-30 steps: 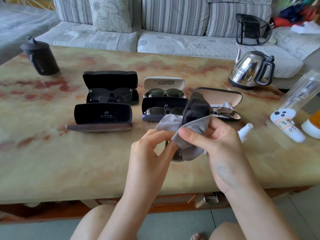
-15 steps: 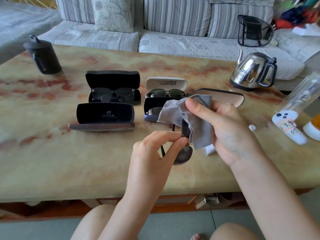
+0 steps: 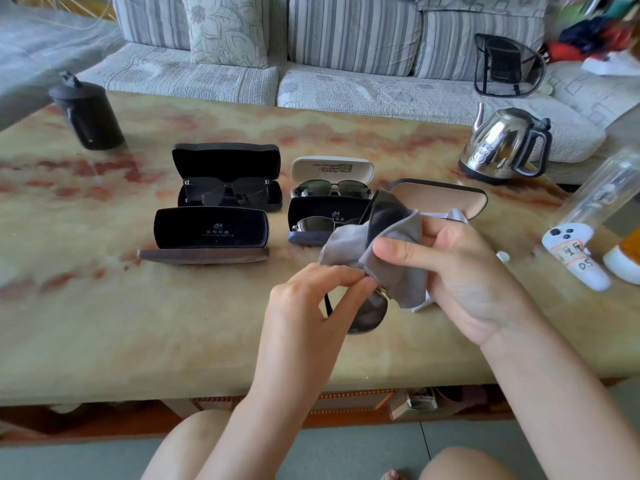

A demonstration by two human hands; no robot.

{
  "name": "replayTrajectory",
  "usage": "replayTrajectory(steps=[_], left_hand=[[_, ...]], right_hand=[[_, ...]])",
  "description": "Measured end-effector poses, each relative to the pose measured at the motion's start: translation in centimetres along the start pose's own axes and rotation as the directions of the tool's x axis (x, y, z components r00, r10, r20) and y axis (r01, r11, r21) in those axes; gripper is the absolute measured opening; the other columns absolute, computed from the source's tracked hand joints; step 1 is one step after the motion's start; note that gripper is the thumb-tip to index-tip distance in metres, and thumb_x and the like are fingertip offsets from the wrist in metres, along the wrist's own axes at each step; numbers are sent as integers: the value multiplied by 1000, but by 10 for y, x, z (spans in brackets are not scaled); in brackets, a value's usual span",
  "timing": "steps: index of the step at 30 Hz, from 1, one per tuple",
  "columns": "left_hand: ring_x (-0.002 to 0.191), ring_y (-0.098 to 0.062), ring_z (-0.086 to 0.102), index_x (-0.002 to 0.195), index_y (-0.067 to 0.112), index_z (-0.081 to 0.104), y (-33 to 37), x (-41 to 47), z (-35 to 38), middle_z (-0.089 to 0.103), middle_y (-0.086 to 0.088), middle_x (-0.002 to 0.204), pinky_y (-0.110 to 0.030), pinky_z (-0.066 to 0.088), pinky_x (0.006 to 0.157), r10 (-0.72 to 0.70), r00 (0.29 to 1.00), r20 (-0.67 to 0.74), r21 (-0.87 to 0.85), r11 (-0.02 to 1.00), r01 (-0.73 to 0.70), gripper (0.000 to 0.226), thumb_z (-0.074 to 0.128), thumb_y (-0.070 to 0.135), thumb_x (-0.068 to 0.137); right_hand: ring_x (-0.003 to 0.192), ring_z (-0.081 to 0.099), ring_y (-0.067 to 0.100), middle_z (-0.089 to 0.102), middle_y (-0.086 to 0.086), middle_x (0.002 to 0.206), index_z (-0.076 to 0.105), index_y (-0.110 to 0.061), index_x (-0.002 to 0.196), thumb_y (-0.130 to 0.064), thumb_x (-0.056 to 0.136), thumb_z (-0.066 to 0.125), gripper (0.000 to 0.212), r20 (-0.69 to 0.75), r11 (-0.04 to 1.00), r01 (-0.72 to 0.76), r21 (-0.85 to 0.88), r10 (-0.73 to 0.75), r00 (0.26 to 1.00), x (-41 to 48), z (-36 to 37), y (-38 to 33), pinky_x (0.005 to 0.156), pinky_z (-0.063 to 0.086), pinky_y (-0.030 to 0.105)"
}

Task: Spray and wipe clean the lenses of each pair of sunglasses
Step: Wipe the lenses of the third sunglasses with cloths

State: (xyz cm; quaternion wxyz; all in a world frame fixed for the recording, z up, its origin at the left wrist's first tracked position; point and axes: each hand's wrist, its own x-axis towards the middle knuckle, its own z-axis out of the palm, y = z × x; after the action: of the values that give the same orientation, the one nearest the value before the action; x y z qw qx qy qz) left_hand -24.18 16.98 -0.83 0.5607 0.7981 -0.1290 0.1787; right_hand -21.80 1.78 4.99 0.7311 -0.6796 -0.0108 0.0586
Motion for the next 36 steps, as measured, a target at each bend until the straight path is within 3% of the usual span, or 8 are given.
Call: replayTrajectory(steps=[5,11,15,18,20,23,25,36], left_hand=[[87,10,61,81,19,76,1,-1,3,68,23,85,-1,40,68,62,998,3,40,997,-62,8,69,24,81],[84,9,63,81,21,76,2,-3,2,71,18,83,-2,40,72,-6,1000,5,-25,1000,7,8,71,26,82],[81,1,65,81,22,77,5,-4,-1,72,14,76,-3,40,73,-96,995,2,-101,990,96,6,72,20,84],[78,0,65,77,28,74,6,-4,-1,71,13,74,-5,40,72,-117,993,-33,-108,988,113,11,72,20,83],[77,2,64,76,30,73,7,-4,-2,72,13,73,-3,39,71,-127,991,-48,-97,988,122,14,72,18,83],[76,5,63,72,33,71,6,-2,-3,71,15,72,-3,38,70,-135,989,-67,-98,987,128,21,73,15,82],[74,4,63,71,33,71,6,-2,-4,71,16,73,-5,40,69,-137,988,-66,-105,986,130,22,73,14,83],[71,-2,65,75,27,73,8,0,-4,71,15,71,-14,48,66,-165,984,-59,-176,972,153,15,70,16,85]], right_hand=[[66,70,16,74,6,75,77,-13,72,-26,54,79,22,-69,999,3,32,-1,998,11,3,-5,63,55,26],[66,70,15,74,7,75,73,-4,85,-26,72,69,26,-129,992,81,98,-68,989,15,4,-4,58,55,22],[81,56,27,59,23,85,55,22,99,-38,81,65,63,-197,991,133,24,-126,972,11,5,0,74,43,37],[83,43,28,48,18,89,47,22,89,-53,79,69,79,-222,986,167,-14,-166,961,6,9,6,71,37,44],[76,45,20,52,10,79,57,13,77,-51,81,63,64,-249,985,171,-13,-169,954,4,6,14,75,52,41],[77,61,9,68,-3,70,72,-19,62,-38,84,55,34,-212,983,181,0,-177,961,-4,5,20,75,48,19],[81,63,8,70,-6,74,76,-22,68,-36,85,54,31,-183,982,190,15,-184,966,-9,6,22,87,44,27],[91,67,13,75,0,88,77,-20,85,-35,84,61,21,-94,975,224,16,-221,971,-21,12,41,89,50,29]])
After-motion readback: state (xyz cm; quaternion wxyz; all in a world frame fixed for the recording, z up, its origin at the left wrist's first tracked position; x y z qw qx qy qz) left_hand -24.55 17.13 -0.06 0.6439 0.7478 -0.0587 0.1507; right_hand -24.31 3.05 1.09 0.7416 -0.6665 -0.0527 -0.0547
